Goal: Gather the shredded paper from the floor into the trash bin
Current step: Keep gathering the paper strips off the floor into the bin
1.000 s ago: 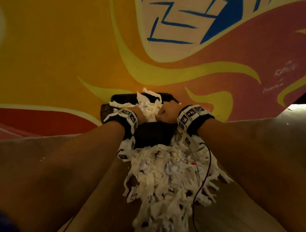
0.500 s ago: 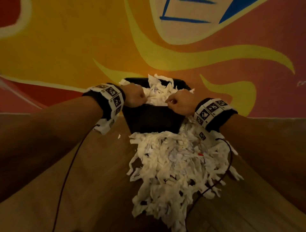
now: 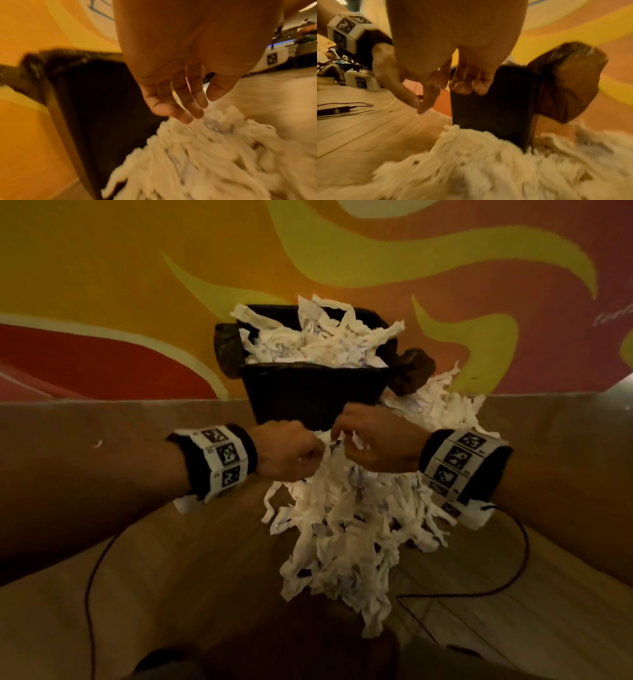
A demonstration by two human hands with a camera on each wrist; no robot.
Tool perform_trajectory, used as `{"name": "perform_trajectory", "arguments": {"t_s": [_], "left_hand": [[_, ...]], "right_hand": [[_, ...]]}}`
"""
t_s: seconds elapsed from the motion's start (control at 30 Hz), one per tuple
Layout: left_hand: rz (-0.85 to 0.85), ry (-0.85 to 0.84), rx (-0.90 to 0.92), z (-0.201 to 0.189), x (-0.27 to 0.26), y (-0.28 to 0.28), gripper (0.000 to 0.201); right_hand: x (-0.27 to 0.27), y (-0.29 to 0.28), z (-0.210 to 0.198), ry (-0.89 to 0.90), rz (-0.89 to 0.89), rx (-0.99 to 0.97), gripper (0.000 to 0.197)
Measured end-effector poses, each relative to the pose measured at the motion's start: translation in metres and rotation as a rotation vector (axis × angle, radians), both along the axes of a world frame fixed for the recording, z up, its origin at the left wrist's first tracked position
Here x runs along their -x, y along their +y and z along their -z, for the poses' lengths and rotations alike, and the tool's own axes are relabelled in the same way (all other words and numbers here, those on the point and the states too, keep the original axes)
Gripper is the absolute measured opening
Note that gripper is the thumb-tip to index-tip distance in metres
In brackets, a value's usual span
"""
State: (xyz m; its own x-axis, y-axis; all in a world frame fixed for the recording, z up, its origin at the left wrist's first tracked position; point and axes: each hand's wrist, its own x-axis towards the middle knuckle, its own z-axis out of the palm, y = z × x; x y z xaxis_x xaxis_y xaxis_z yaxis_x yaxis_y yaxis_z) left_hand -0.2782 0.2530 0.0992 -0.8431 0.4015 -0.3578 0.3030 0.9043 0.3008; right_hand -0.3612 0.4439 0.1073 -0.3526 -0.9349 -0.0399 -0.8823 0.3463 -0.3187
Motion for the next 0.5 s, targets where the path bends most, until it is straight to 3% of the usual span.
{"name": "perform_trajectory", "arguments": {"t_s": [0.13, 0.3, 0.33, 0.4, 0.5], "left_hand": [[0.081, -0.054, -0.006, 0.058, -0.026, 0.012, 0.039], [0.323, -0.136, 0.303, 0.115, -0.048, 0.032, 0.084], [0.340, -0.150, 0.338, 0.120, -0.049, 0.033, 0.084], [0.313, -0.141, 0.284, 0.123, -0.048, 0.034, 0.067], [0.216, -0.106, 0.128, 0.121, -0.043, 0.030, 0.045]], "right_hand": [[-0.032, 0.006, 0.032, -0.245, -0.077, -0.407, 0.024], [-0.062, 0.026, 0.076, -0.247, -0.322, -0.520, 0.056], [-0.064, 0.030, 0.082, -0.216, -0.359, -0.555, 0.063], [-0.064, 0.035, 0.092, -0.098, -0.429, -0.671, 0.073], [-0.059, 0.036, 0.098, 0.026, -0.475, -0.762, 0.063]]}}
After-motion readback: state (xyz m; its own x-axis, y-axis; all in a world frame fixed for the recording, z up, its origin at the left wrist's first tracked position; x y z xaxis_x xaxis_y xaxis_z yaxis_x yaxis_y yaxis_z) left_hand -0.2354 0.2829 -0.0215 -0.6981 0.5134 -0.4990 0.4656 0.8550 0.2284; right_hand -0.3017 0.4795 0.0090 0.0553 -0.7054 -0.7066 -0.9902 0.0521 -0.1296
